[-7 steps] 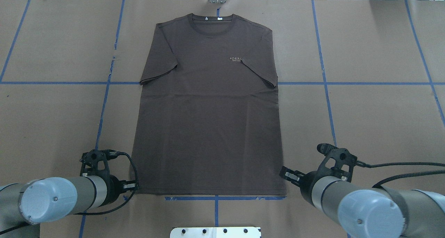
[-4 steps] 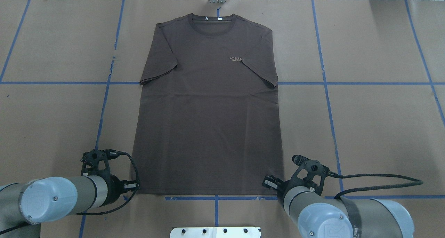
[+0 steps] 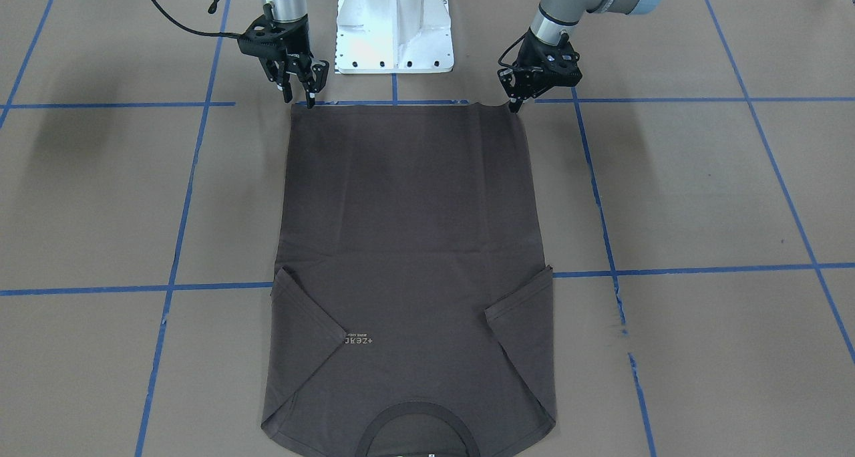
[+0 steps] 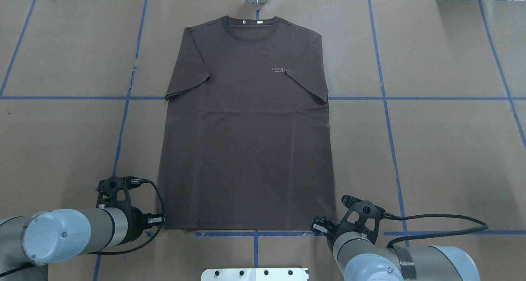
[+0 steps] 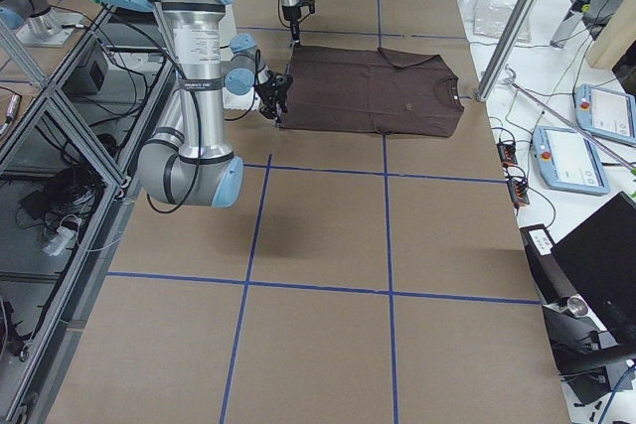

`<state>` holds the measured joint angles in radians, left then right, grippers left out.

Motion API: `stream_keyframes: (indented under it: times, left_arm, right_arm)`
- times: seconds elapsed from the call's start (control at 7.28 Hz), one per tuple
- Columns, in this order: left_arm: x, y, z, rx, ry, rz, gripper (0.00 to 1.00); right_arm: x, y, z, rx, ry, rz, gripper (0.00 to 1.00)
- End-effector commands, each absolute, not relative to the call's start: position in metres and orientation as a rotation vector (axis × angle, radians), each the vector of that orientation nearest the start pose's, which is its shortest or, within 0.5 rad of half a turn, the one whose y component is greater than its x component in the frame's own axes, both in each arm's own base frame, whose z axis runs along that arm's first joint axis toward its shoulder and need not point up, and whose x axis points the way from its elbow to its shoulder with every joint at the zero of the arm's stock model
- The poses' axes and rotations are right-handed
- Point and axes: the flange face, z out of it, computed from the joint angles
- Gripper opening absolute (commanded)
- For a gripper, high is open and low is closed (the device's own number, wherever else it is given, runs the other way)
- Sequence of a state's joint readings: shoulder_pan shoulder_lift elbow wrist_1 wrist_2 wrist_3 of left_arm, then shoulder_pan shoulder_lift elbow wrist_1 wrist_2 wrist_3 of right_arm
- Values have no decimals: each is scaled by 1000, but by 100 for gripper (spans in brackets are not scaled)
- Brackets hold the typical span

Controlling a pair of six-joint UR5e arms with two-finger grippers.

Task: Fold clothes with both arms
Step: 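Grasp the hem corners with both grippers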

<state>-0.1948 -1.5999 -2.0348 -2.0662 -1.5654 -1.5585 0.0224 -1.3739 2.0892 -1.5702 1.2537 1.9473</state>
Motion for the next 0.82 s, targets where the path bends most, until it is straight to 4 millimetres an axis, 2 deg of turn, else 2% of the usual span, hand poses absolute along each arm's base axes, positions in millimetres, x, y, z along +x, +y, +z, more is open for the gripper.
stream_keyframes:
  times: [0.0, 0.27, 0.41, 0.55, 0.69]
  left_arm:
    - [460, -227, 373, 107, 987, -170, 0]
    - [460, -227, 372, 107, 990, -170, 0]
    - [460, -227, 372, 107, 990, -170, 0]
    - [460, -227, 371, 109, 991, -170, 0]
    - [458, -227, 368, 109, 997, -170, 0]
  right_arm:
    - [-519, -175, 342, 185, -720, 485, 56]
    - [-523, -174, 348, 189, -707, 484, 56]
    - [-524, -175, 345, 193, -712, 488, 48]
    - [-525, -175, 342, 191, -721, 503, 18]
    - [-525, -176, 343, 198, -725, 536, 0]
